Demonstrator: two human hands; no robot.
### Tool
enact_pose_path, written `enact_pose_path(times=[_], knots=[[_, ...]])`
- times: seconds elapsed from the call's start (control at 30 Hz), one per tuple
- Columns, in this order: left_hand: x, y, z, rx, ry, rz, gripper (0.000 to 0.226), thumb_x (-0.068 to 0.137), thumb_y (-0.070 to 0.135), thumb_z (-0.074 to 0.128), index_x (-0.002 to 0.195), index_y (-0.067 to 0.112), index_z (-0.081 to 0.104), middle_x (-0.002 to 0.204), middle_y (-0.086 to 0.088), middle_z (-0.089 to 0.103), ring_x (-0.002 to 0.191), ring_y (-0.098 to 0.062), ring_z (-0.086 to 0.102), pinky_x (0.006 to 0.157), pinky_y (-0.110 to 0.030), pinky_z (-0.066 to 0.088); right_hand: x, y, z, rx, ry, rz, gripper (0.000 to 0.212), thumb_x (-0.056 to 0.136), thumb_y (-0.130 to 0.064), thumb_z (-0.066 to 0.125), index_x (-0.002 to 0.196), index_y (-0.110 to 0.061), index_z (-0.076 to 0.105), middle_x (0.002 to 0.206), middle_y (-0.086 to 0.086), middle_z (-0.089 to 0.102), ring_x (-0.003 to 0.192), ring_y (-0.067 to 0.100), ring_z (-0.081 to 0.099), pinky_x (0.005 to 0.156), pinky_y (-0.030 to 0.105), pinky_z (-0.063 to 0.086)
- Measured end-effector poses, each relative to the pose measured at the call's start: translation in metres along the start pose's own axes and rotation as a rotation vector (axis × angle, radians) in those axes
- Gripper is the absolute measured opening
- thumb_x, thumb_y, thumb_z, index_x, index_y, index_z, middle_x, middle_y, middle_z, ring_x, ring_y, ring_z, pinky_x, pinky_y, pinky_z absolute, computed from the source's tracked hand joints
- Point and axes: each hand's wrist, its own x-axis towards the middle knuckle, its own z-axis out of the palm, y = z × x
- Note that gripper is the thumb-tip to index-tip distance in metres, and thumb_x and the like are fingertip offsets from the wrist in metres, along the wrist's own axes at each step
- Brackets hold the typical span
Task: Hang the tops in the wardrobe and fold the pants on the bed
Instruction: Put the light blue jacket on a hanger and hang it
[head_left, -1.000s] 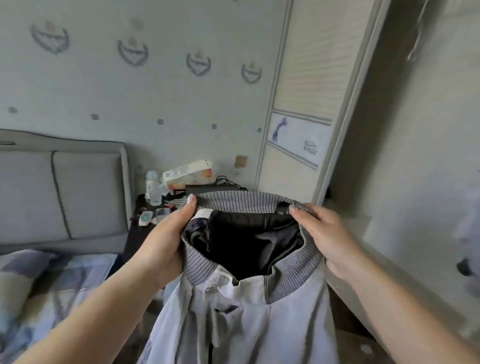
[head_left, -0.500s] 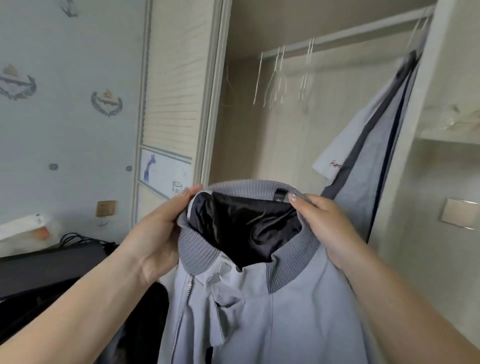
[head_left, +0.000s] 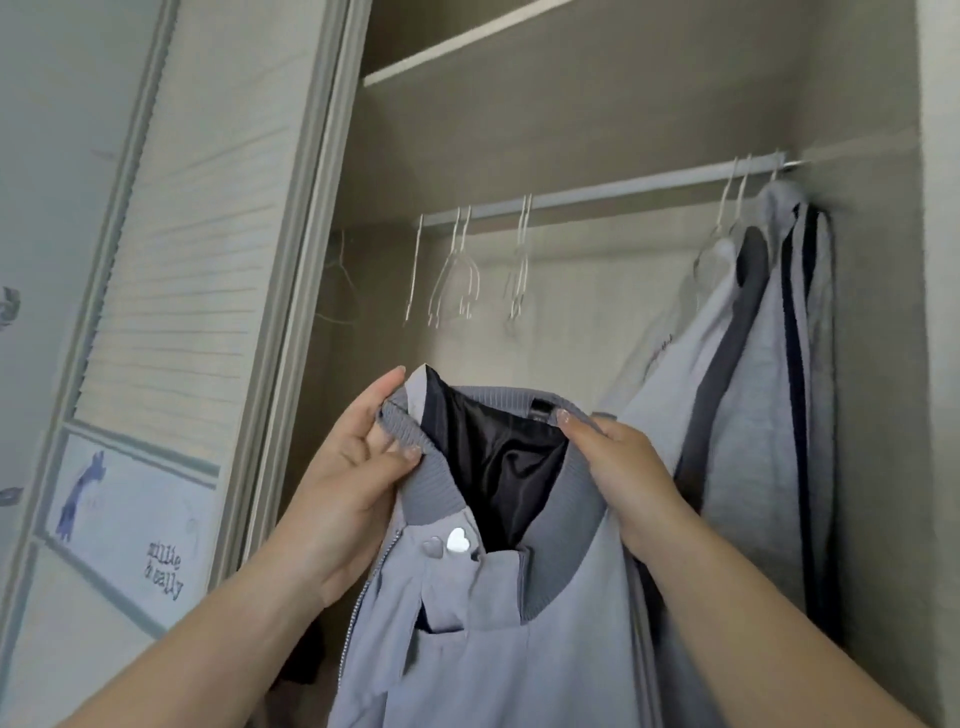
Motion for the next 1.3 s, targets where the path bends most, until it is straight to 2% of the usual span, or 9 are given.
enact_pose_path(times=[0.2,0.47,0.6,0.7,0.8,0.93,1.07,1.2,1.3], knots=[[0.099,-0.016,-0.05,0.102,-0.159,0.133,0.058,0.077,0.005,0.062,0.124,0.039,0.058,0.124,-0.004,0.065,0.111,-0.017,0.064,0.08,-0.023,0.054,0.081,-0.001,0.028,-0.139,0.042,-0.026,0.054,0.09,-0.044,0.058,0.096,0.009,0.06,0.102,0.022,0.067,0.081,0.023,0.066,0.071,0.029,0.038],[0.189,-0.038,-0.063,0.077,-0.152,0.198,0.062,0.077,0.005,0.061,0.133,0.028,0.049,0.119,-0.001,0.068,0.106,-0.014,0.066,0.077,-0.021,0.054,0.141,-0.024,0.021,-0.504,0.092,-0.189,0.04,0.086,-0.046,0.062,0.061,-0.016,0.054,0.05,-0.013,0.053,0.045,0.0,0.051,0.048,0.013,0.038],[0.215,-0.048,-0.061,0.064,-0.124,0.19,0.059,0.087,-0.007,0.053,0.135,0.027,0.048,0.119,0.001,0.068,0.106,-0.012,0.066,0.079,-0.021,0.055,0.179,-0.052,0.017,-0.345,0.231,-0.256,0.022,0.089,-0.038,0.061,0.081,-0.017,0.066,0.089,0.003,0.071,0.077,0.009,0.068,0.066,0.028,0.058],[0.227,-0.058,-0.06,0.059,-0.136,0.144,0.061,0.087,-0.009,0.052,0.133,0.031,0.048,0.12,0.001,0.068,0.107,-0.012,0.065,0.082,-0.021,0.054,0.211,-0.075,0.022,-0.348,0.309,-0.242,0.055,0.093,-0.043,0.052,0.112,0.009,0.06,0.113,0.025,0.064,0.104,0.035,0.063,0.09,0.051,0.051],[0.24,-0.063,-0.063,0.059,-0.155,0.125,0.066,0.084,-0.008,0.054,0.135,0.032,0.046,0.12,0.001,0.067,0.107,-0.013,0.065,0.085,-0.026,0.054,0.249,-0.084,0.034,-0.353,0.288,-0.16,0.063,0.094,-0.047,0.048,0.122,0.009,0.054,0.122,0.024,0.06,0.111,0.038,0.059,0.094,0.049,0.049],[0.254,-0.058,-0.07,0.058,-0.159,0.136,0.071,0.076,0.0,0.059,0.136,0.036,0.043,0.12,-0.002,0.068,0.107,-0.015,0.065,0.086,-0.031,0.055,0.285,-0.088,0.047,-0.274,0.245,-0.092,0.045,0.092,-0.039,0.052,0.12,-0.005,0.059,0.122,0.009,0.058,0.107,0.027,0.056,0.075,0.032,0.049],[0.257,-0.056,-0.077,0.057,-0.179,0.148,0.072,0.075,0.002,0.06,0.13,0.044,0.041,0.112,-0.002,0.071,0.106,-0.016,0.066,0.077,-0.024,0.056,0.3,-0.089,0.051,-0.308,0.255,-0.068,0.03,0.091,-0.023,0.056,0.113,-0.004,0.062,0.118,0.011,0.06,0.107,0.03,0.058,0.074,0.033,0.049],[0.253,-0.055,-0.08,0.071,-0.19,0.162,0.079,0.079,-0.002,0.058,0.135,0.046,0.032,0.117,0.0,0.069,0.107,-0.015,0.065,0.084,-0.025,0.054,0.302,-0.09,0.058,-0.205,0.233,-0.025,0.031,0.093,-0.041,0.053,0.084,-0.014,0.066,0.108,0.006,0.063,0.104,0.021,0.061,0.083,0.037,0.05],[0.252,-0.054,-0.083,0.065,-0.178,0.165,0.082,0.078,-0.004,0.058,0.141,0.041,0.032,0.114,-0.002,0.07,0.105,-0.015,0.066,0.08,-0.024,0.055,0.305,-0.09,0.064,-0.21,0.192,0.014,0.035,0.088,-0.051,0.058,0.082,-0.017,0.065,0.108,0.003,0.064,0.1,0.017,0.06,0.084,0.038,0.05]])
